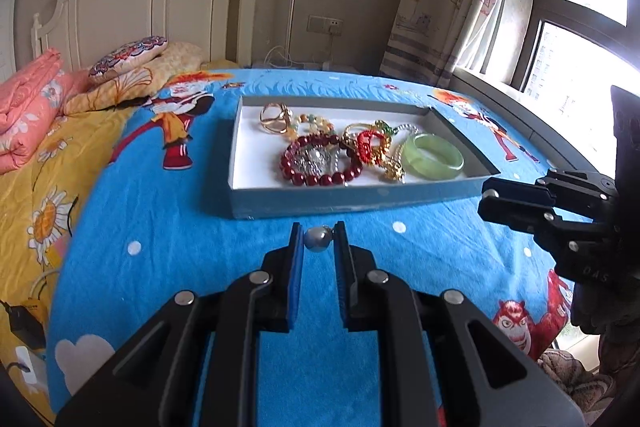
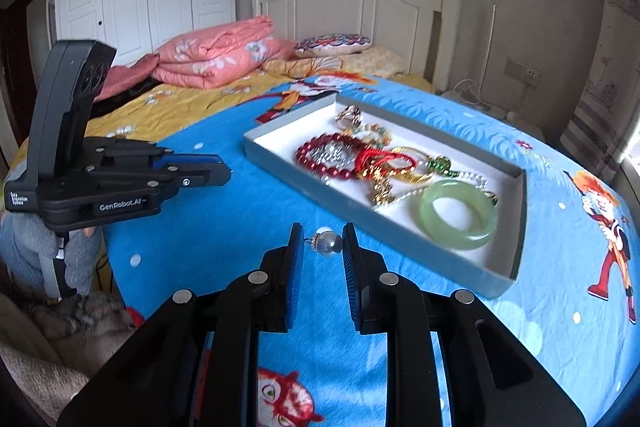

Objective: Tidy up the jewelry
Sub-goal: 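Carry the pearl pendant with left and lower it into the tray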

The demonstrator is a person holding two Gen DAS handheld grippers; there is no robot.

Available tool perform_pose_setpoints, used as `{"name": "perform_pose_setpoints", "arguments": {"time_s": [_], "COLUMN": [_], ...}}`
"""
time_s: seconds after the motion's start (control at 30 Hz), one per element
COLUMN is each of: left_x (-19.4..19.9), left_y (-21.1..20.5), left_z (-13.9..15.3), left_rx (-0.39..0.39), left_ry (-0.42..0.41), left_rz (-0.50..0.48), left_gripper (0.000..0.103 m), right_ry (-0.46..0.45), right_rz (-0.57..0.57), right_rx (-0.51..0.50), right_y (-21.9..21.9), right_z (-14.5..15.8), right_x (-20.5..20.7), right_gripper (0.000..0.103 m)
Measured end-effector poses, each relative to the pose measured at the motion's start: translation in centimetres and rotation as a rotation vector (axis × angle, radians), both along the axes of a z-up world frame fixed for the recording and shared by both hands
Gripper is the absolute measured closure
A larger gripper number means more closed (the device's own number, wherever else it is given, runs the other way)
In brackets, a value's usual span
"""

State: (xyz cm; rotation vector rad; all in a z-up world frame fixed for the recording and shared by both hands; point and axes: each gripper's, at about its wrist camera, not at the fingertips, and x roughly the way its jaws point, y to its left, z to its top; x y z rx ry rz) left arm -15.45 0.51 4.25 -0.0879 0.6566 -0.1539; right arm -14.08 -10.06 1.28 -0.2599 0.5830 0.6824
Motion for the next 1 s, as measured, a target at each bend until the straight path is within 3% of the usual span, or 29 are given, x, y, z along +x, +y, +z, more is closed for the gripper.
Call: {"name": "perform_pose_setpoints", "arguments": {"time_s": [0.43,0.57,1.0], "left_x": [4.6,6.9,9.7], "left_y": [-4.6,-5.7,-5.5], "left_z": [1.6,0.8,-1.1], "left_rx": [0.033,-0.009,-0.029], "left_ry": [-0.017,0.017,0.073], "left_rz": [-0.115,-0.149,-0.133], "left_gripper": [0.088,0.088,0.088], "right_ry": [-0.015,0.016,0.139], "right_rz": [-0.082,-0.104,-0.170], "right_rx": [0.059,0.081,0.198], "right_y": [-1.6,-2.1,-3.0], "right_z": [0.9,0.6,-1.2], "right_x": [3.9,5.4,8.4], "right_gripper": [0.083,0.082,0.082]}}
